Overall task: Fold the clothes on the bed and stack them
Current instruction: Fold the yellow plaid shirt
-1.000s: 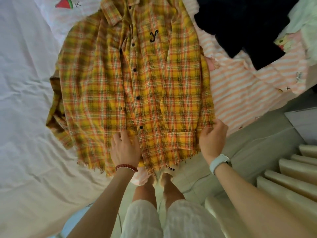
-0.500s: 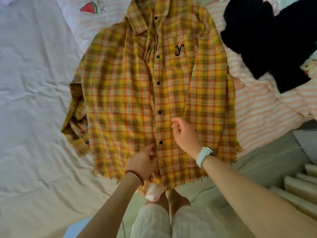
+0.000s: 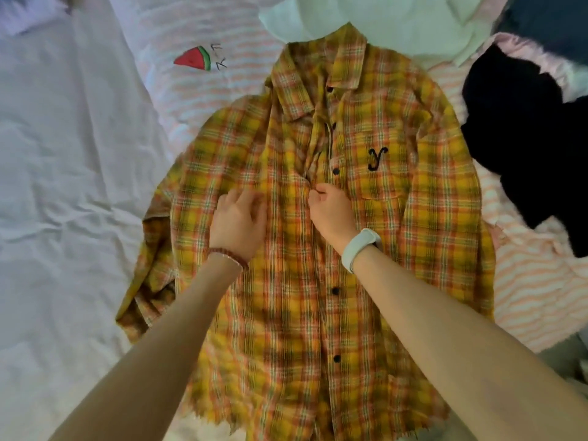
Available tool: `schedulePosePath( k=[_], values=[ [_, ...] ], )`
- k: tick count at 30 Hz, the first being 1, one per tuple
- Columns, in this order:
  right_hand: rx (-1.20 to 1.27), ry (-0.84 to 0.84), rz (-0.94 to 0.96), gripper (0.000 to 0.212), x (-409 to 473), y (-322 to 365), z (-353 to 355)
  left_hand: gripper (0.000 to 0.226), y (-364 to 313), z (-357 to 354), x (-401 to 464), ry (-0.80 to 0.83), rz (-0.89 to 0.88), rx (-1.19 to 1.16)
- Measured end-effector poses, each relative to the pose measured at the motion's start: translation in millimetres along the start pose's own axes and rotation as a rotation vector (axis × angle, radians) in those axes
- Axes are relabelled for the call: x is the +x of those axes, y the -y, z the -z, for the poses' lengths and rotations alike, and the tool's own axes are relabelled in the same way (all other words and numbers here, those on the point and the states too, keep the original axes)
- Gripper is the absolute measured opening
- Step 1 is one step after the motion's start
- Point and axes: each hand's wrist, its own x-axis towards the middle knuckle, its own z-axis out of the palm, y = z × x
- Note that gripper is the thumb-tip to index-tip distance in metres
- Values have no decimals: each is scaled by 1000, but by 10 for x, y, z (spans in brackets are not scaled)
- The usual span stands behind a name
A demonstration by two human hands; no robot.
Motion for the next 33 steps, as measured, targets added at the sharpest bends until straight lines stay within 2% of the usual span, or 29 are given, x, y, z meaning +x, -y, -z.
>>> schedulePosePath(
  k=[7, 10, 14, 16, 18, 20, 22, 24, 25, 28, 29, 31, 33],
  values=[
    [-62, -158, 193, 27, 803, 224, 255, 26, -226, 1, 1238, 51, -197, 158],
    [-287, -157, 399, 29, 1182, 249, 417, 33, -394, -60, 1768, 75, -344, 238],
    [-684, -102, 657, 35, 1737, 352, 690, 43, -618, -193, 2357, 280, -449, 323],
    [-816, -52, 696, 41, 1991, 465, 818, 41, -694, -228, 2574, 405, -465, 474],
    [-957, 24, 677, 45, 2181, 584, 897, 29, -729, -212, 2701, 472, -486, 536],
    [-1111, 113, 670, 32, 2261, 674, 929, 18, -744, -126, 2748, 418, -464, 399],
    [-1174, 192, 655, 9, 2283, 719, 963, 9, -761, 6, 2783, 324, -366, 96],
    [-1015, 210, 626, 12, 2335, 702, 991, 9, -790, 109, 2855, 244, -306, -153],
    [-823, 209, 564, 16, 2367, 705, 1000, 11, -808, 114, 2897, 224, -304, -161],
    [51, 217, 202, 18, 2421, 708, 930, 5, -814, -89, 2988, 178, -269, 28],
    [243, 253, 101, 24, 2412, 710, 871, 8, -800, -200, 2991, 164, -245, 75],
    [379, 271, 9, 38, 2348, 683, 738, 13, -737, -426, 2950, 166, -195, 140],
    [403, 130, 82, 40, 2205, 626, 640, 14, -681, -562, 2896, 152, -143, 152]
  ],
)
